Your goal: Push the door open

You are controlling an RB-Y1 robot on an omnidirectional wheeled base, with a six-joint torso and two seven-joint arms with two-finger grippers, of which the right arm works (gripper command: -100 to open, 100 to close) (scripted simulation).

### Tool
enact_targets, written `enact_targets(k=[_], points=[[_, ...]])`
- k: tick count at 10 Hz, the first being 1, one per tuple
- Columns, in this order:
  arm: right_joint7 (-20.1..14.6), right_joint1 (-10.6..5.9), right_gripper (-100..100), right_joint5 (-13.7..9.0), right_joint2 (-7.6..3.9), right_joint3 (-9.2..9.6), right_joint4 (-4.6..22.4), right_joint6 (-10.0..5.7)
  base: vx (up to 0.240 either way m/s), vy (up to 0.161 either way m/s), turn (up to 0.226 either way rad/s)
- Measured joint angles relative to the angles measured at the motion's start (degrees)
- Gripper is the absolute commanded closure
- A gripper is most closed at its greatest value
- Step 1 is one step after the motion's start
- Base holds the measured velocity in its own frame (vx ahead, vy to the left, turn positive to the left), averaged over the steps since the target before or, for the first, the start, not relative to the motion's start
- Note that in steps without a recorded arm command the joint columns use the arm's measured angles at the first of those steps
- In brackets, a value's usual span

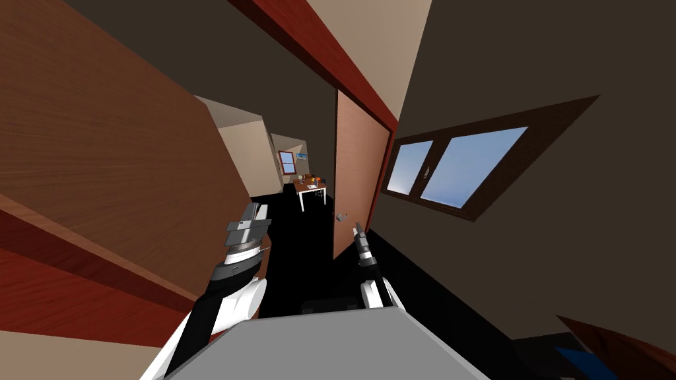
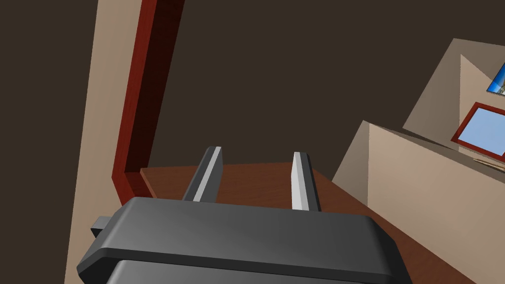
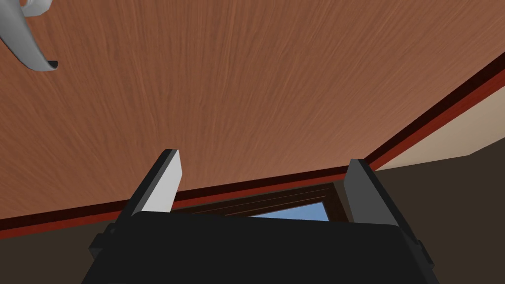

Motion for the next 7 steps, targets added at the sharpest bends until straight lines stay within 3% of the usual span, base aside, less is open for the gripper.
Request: enact_targets(k=[2,7], points=[[-0.43,-0.97,-100,0.03,-0.17,0.53,2.54,-0.14,0.038,-0.068,0.048],[-1.57,-2.23,-100,0.31,-0.57,2.47,9.72,-2.42,0.061,-0.083,0.09]])
